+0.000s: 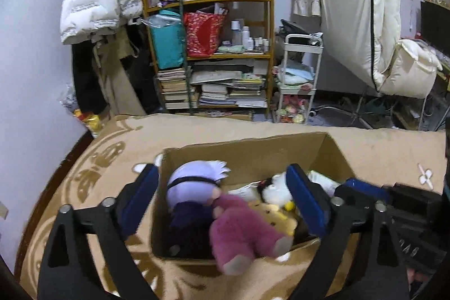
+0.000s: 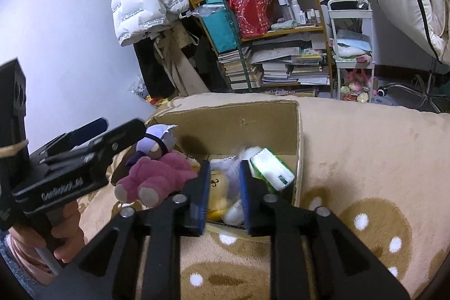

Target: Organize soft objects

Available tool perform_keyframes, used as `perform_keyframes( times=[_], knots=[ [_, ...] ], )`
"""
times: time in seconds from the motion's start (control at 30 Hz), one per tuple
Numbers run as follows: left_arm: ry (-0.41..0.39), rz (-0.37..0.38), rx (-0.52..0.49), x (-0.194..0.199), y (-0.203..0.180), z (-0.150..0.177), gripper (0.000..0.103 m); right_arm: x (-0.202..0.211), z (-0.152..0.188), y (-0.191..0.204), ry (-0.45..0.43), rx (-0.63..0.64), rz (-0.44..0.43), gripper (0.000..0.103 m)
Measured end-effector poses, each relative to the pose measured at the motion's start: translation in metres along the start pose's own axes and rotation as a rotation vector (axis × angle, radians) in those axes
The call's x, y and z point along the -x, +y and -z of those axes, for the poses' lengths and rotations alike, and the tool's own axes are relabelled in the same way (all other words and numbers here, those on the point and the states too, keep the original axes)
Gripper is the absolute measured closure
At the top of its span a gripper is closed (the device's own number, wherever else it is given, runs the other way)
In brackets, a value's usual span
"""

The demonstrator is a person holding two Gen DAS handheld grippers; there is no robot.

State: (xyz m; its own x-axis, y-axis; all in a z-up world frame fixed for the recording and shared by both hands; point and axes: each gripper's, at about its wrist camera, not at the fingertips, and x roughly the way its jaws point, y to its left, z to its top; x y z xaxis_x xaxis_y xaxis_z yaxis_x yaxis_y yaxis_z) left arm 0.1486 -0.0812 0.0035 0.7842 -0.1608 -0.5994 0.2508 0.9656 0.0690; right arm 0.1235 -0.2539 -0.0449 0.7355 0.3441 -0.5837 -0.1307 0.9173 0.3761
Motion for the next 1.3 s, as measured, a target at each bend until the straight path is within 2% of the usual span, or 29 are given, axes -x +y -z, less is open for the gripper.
perform_keyframes(
  times=[0.03, 0.2, 0.27, 0.4, 0.53, 0.73, 1.03, 1.3],
  knots=[
    [-0.002, -0.008, -0.001, 0.004, 0.001, 0.001, 0.006, 0.001, 0.000, 0.001, -0.004, 0.003, -0.001, 0.071],
    [-0.013, -0.044, -0.004, 0.030, 0.010, 0.011, 0.001, 0.014, 0.000, 0.005, -0.021, 0.011, 0.002, 0.058],
    [-0.020, -0.059, -0.013, 0.040, 0.012, 0.014, 0.001, 0.024, 0.001, 0.007, -0.039, 0.015, 0.006, 0.047],
    [-0.042, -0.097, -0.027, 0.069, 0.015, 0.024, 0.001, 0.046, 0.004, 0.011, -0.069, 0.024, 0.012, 0.039],
    [-0.064, -0.117, -0.029, 0.095, 0.016, 0.034, 0.001, 0.069, 0.009, 0.017, -0.103, 0.029, 0.023, 0.019],
    [-0.100, -0.139, -0.041, 0.135, 0.014, 0.048, 0.001, 0.098, 0.015, 0.029, -0.144, 0.044, 0.032, 0.000],
    [-0.126, -0.145, -0.005, 0.171, 0.022, 0.065, 0.001, 0.128, 0.031, 0.043, -0.163, 0.102, 0.082, 0.000],
    [-0.103, -0.143, 0.004, 0.167, 0.028, 0.074, 0.001, 0.140, 0.041, 0.043, -0.175, 0.098, 0.120, 0.000]
  ],
)
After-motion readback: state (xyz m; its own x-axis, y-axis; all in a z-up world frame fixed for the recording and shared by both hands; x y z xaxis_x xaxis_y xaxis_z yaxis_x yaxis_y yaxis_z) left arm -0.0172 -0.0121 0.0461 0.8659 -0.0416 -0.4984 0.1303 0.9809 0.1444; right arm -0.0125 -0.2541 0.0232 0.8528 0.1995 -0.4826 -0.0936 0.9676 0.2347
